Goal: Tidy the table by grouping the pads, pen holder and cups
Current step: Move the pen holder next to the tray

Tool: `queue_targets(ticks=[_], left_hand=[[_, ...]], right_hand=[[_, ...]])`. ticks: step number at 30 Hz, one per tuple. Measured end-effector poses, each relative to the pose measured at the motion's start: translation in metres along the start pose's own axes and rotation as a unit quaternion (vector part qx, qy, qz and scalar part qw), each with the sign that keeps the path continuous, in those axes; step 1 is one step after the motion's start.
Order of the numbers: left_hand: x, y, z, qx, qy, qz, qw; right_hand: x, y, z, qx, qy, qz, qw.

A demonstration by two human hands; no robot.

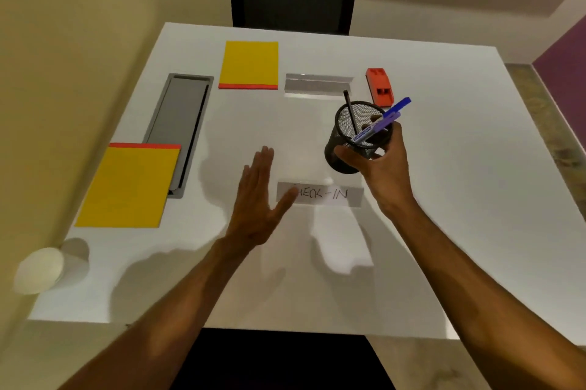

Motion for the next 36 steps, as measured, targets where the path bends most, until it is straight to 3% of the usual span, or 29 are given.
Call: queue_targets(ticks=[6, 13, 19, 23, 26, 28, 31, 33, 36], left_hand=[[0.014, -0.045, -0.017, -0.102, -0.005, 0.009, 0.995], [-0.002, -0.096, 0.034, -0.107, -0.057, -0.136, 0.983], [-0.013, -0.103, 0.085, -0.124, -0.132, -0.152, 0.972], [-0.015, -0.109, 0.122, -0.126, -0.172, -0.169, 0.962], [-0.014, -0.120, 0.155, -0.119, -0.200, -0.194, 0.953], [-0.013, -0.128, 0.172, -0.115, -0.208, -0.205, 0.949], [-0.008, -0.134, 0.195, -0.134, -0.202, -0.212, 0.947], [-0.004, -0.136, 0.211, -0.145, -0.205, -0.219, 0.943], [0.005, -0.138, 0.234, -0.144, -0.207, -0.229, 0.940]], right_hand=[[-0.016, 0.095, 0.004, 0.014, 0.030, 0.107, 0.994], [-0.045, 0.171, -0.004, 0.026, 0.039, 0.180, 0.983], [-0.057, 0.221, -0.021, 0.037, 0.062, 0.257, 0.964], [-0.043, 0.225, -0.045, 0.065, 0.100, 0.193, 0.974], [-0.030, 0.227, -0.083, -0.054, 0.092, 0.128, 0.986], [-0.024, 0.240, -0.114, -0.237, 0.067, 0.160, 0.956], [-0.019, 0.263, -0.162, -0.440, 0.012, 0.250, 0.862], [-0.015, 0.271, -0.187, -0.510, -0.010, 0.283, 0.812], [-0.014, 0.277, -0.205, -0.543, -0.032, 0.276, 0.792]])
Point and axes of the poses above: each hand's wrist, its own x-axis towards the middle knuckle, its own y-axis out of the palm, z = x × y, the point moved 9 cm from there along x, towards the middle knuckle, and after that the axes turned 13 degrees about x, right-handed, at the moved point
